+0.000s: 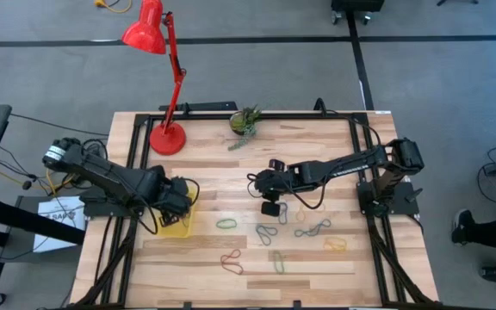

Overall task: Pick and place items into bin
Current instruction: Put the yellow rubber band into the yellow bin

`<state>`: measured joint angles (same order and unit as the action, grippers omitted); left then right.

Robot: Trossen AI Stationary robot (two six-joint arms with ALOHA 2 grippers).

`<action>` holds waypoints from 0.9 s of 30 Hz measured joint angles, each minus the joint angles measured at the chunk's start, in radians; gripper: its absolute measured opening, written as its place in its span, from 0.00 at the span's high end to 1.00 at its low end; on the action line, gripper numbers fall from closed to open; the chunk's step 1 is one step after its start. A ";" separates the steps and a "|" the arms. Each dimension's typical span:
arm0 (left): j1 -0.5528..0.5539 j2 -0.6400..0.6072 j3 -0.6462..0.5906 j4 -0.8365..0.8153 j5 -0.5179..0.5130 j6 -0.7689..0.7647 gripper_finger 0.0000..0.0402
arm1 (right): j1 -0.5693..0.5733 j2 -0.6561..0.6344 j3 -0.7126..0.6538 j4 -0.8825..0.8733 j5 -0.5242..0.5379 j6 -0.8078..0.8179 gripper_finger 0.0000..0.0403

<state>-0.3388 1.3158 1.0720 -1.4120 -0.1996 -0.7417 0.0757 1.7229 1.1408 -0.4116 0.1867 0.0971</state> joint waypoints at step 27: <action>0.001 0.000 -0.165 0.352 -0.080 0.181 0.74 | -0.045 -0.175 0.000 -0.348 0.050 -0.045 0.84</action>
<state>-0.3378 1.3163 0.9071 -1.0596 -0.2792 -0.5608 0.0305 1.5477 1.1412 -0.7597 0.2372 0.0525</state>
